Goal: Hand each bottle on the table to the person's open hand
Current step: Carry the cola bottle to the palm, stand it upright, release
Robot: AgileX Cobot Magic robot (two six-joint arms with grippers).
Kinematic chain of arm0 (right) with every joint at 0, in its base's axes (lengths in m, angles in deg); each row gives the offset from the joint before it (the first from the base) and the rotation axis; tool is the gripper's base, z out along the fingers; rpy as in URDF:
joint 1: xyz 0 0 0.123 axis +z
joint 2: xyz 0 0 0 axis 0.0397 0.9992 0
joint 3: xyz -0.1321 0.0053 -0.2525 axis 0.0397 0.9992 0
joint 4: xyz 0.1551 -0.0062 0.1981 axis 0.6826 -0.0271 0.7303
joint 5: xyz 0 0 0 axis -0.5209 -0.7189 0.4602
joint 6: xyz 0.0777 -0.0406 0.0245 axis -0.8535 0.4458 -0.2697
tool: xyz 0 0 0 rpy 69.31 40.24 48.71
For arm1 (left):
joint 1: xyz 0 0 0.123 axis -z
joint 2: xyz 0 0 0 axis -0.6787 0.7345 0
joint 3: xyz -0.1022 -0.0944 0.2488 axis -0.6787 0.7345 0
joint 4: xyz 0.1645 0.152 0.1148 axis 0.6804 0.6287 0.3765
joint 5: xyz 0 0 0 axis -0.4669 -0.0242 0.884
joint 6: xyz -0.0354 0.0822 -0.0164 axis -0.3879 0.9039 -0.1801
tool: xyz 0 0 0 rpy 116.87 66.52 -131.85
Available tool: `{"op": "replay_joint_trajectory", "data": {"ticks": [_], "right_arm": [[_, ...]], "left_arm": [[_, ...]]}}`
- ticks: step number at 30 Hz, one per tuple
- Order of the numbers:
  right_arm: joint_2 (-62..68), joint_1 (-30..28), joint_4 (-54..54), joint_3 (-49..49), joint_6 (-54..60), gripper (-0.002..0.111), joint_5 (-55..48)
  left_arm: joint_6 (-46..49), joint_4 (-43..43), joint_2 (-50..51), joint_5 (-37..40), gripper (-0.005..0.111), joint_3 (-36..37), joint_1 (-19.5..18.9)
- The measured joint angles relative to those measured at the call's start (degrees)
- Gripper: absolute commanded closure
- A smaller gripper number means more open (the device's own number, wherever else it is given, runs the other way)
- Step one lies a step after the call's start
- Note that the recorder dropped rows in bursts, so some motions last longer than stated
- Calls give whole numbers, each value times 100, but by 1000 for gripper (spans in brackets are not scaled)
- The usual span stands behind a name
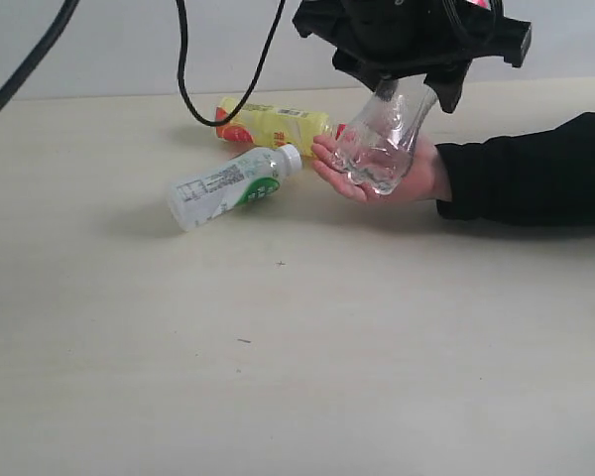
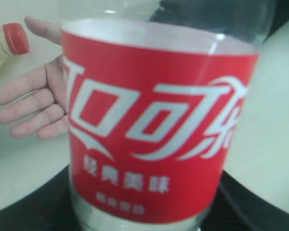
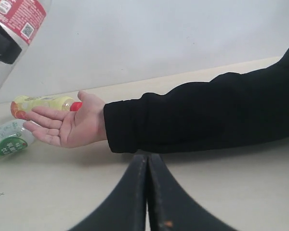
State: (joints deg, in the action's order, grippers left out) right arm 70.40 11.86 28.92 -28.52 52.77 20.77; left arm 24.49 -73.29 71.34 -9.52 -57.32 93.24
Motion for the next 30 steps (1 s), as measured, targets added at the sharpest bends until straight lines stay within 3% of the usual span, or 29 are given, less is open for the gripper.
{"op": "replay_joint_trajectory", "data": {"ticks": [4,12,24,27,30], "right_arm": [[0,0,0,0,0,108,0],[0,0,0,0,0,108,0],[0,0,0,0,0,108,0],[0,0,0,0,0,108,0],[0,0,0,0,0,108,0]], "left_arm": [[-583,-485,338,-209,106,-140,-317],[-548,-2717,882,-715,106,-154,-968],[-570,-3016,1491,-1232,105,-154,-1229],[-583,-3032,1602,-1222,99,-154,-1338],[-609,-3061,1668,-1209,86,-154,-1456]]}}
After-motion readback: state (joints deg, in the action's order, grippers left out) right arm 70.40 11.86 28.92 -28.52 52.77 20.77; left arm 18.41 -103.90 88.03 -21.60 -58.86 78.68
